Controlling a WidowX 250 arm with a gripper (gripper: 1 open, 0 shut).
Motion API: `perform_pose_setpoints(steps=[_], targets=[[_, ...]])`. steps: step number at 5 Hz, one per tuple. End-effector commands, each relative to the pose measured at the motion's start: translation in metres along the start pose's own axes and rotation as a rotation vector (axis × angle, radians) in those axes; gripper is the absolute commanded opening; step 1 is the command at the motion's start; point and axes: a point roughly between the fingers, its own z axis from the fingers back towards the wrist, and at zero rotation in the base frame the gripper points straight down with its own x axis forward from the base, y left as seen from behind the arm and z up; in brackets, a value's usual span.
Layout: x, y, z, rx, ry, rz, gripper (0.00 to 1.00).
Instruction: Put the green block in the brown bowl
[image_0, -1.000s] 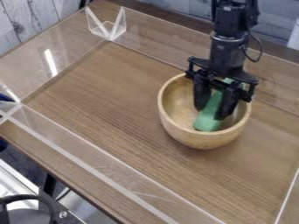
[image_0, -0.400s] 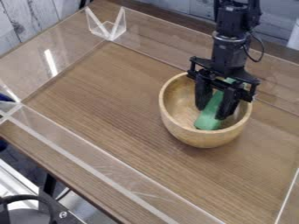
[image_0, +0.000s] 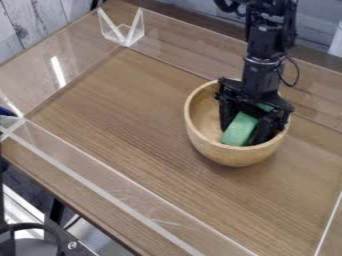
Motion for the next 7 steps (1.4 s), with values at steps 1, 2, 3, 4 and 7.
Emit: perform_pose_setpoints(steps=[1, 2, 3, 4, 7], targets=[[-0.001, 0.0, 0.007, 0.0, -0.014, -0.004, 1.0], [-0.003, 0.001, 0.011, -0.003, -0.015, 0.0, 1.0], [-0.005, 0.001, 0.014, -0.005, -0.013, 0.004, 1.0], [-0.007, 0.001, 0.017, -0.008, -0.012, 0.008, 1.0], [-0.013, 0.003, 0.029, -0.016, -0.016, 0.024, 1.0]])
